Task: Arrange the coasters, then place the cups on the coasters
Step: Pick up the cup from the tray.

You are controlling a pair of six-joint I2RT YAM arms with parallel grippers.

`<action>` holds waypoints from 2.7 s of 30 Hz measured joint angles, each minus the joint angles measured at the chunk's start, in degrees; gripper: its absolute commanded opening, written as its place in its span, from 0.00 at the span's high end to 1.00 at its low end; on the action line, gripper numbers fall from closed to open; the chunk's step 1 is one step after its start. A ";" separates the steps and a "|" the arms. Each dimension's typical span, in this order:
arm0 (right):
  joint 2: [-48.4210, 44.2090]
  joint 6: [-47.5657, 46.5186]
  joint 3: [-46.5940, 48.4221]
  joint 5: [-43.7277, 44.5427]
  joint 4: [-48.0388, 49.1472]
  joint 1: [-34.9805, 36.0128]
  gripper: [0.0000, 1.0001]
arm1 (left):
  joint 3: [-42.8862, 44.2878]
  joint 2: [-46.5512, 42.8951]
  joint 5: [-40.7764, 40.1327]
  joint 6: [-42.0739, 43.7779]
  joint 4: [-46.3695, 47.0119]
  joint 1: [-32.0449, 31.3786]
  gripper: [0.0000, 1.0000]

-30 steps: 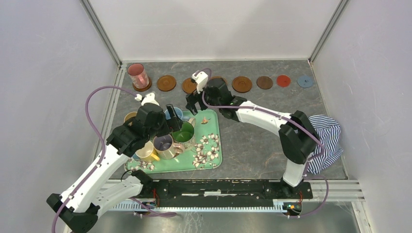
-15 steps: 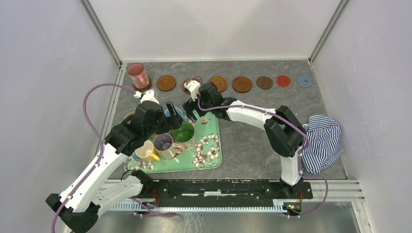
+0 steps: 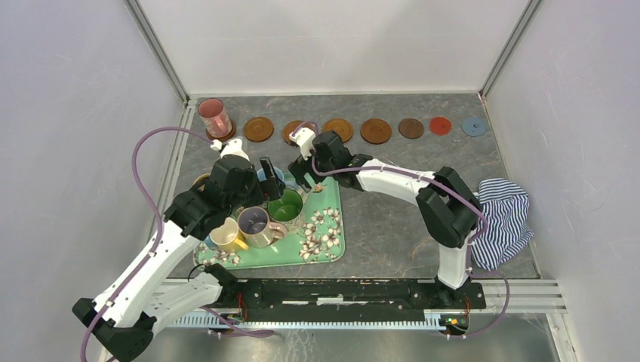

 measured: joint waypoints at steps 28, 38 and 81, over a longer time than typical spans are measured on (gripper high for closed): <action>-25.83 14.08 -35.06 -0.28 8.83 2.84 0.02 | -5.49 2.60 9.90 2.27 0.63 -12.79 0.00; -28.06 7.02 -38.40 -5.95 16.06 3.21 0.04 | -7.76 -1.25 -0.24 -5.01 0.59 -14.64 0.00; -18.45 -1.84 -31.06 -5.35 15.82 8.48 0.57 | -5.73 -3.54 -9.55 -7.96 0.85 -14.64 0.00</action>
